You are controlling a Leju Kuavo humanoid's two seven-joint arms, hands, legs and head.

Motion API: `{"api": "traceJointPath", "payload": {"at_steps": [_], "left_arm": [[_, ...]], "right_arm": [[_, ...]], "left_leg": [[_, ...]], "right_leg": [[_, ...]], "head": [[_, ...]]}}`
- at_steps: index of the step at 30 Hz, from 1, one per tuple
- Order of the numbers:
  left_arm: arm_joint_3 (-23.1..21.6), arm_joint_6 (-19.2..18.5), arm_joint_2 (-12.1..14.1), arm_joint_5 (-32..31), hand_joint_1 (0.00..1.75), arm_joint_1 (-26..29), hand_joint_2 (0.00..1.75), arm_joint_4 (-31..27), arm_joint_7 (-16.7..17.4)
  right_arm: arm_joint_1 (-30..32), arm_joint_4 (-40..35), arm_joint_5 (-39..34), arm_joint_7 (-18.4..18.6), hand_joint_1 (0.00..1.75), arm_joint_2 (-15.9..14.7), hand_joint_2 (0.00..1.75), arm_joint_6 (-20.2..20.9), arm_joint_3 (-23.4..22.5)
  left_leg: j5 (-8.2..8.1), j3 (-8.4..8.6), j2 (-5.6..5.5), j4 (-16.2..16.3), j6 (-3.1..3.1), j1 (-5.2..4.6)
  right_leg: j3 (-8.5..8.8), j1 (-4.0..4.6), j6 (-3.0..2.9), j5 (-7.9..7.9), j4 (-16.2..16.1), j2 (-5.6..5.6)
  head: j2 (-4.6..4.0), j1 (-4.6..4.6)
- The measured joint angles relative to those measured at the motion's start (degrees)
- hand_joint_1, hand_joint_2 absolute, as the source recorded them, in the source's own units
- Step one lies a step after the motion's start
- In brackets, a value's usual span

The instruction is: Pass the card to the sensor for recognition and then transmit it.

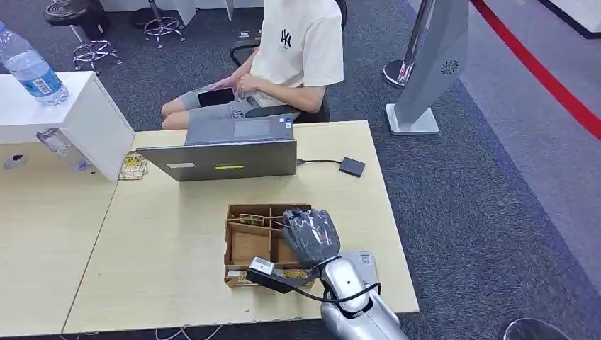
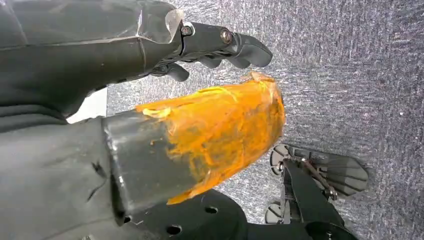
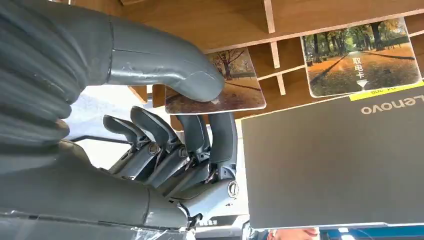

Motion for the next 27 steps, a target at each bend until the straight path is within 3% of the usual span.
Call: {"api": "traceJointPath", "payload": {"at_steps": [12,18,22,25,27], "left_arm": [[0.15,0.00,0.00,-0.22,0.00,0.00,0.00,0.00,0.00],[1.31,0.00,-0.02,-0.94,0.00,0.05,0.00,0.00,-0.42],[2.41,0.15,-0.20,-0.94,0.00,0.21,0.00,0.00,-1.03],[3.45,0.53,-0.55,-0.85,0.00,0.50,0.00,0.00,-2.32],[4.13,0.79,-0.83,-0.98,0.00,0.73,0.00,0.00,-2.58]], "right_arm": [[0.01,-0.09,0.00,-0.04,1.75,0.00,1.75,0.00,-0.02],[1.38,-4.62,-3.28,-2.41,1.75,0.00,1.75,-0.02,-1.09],[3.39,-12.75,-18.86,-6.39,1.75,-0.79,1.75,1.45,-1.53],[7.28,-24.93,-49.22,-17.47,1.75,-1.77,1.75,9.74,-3.76],[9.28,-32.73,-67.66,-19.78,1.75,-1.86,1.75,15.55,-6.10]], "left_leg": [[0.00,0.00,0.00,0.00,0.00,0.00],[0.00,0.00,0.00,0.00,0.00,0.00],[0.00,0.00,0.00,0.00,0.00,-0.02],[-0.01,-0.07,-0.06,0.02,0.01,-0.04],[-0.02,-0.08,-0.06,0.01,0.02,-0.04]], "right_leg": [[0.00,0.00,0.00,0.00,0.00,0.00],[-0.02,0.00,0.00,0.00,0.00,0.00],[-0.04,-0.01,0.00,0.00,-0.02,0.00],[-0.06,-0.03,0.01,-0.01,-0.04,-0.05],[-0.07,-0.02,0.02,-0.01,-0.05,-0.03]], "head": [[0.00,0.00],[0.00,0.00],[0.00,0.00],[0.00,0.00],[0.00,0.00]]}}
